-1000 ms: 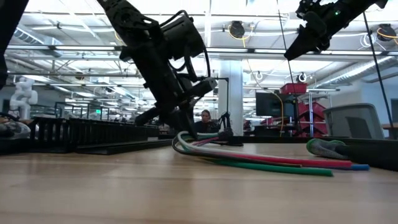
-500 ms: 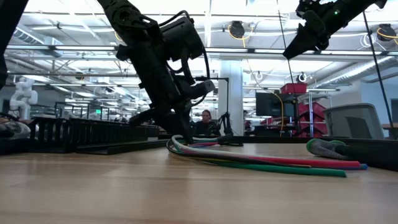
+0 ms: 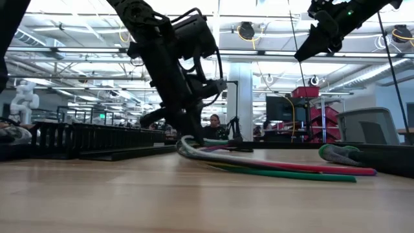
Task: Ziptie cables
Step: Wrap the cable wires with the black ziptie
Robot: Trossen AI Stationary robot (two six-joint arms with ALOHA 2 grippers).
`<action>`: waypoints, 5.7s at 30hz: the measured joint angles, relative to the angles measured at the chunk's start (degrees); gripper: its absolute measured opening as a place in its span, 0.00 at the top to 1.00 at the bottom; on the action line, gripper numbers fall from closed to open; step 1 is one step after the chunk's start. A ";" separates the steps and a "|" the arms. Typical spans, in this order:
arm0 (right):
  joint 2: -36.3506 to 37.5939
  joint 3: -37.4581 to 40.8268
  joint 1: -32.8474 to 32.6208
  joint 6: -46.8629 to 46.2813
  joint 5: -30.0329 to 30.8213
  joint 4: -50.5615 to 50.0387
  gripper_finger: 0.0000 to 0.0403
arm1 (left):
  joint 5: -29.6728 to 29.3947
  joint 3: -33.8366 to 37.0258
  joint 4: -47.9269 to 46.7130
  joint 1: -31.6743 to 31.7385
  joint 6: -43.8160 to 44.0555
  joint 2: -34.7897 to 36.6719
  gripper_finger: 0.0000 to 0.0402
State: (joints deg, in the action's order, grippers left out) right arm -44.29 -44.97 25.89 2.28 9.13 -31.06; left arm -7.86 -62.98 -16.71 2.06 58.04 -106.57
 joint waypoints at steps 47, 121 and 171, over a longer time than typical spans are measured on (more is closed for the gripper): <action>-39.59 13.87 -2.23 -25.13 -13.55 46.86 0.56 | -5.62 5.44 -1.97 -5.74 -27.05 16.61 0.99; -44.97 0.84 -13.27 -23.96 17.18 17.62 1.00 | 2.08 2.64 -4.06 -0.74 -18.09 17.32 0.99; -58.34 -19.32 -26.66 -17.92 34.42 6.55 1.00 | -12.13 2.69 0.97 -4.84 -2.87 9.80 0.99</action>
State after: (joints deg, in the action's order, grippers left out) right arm -102.63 -64.29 -0.77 -15.64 43.55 -24.50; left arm -19.99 -60.29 -15.73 -2.78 55.18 -96.77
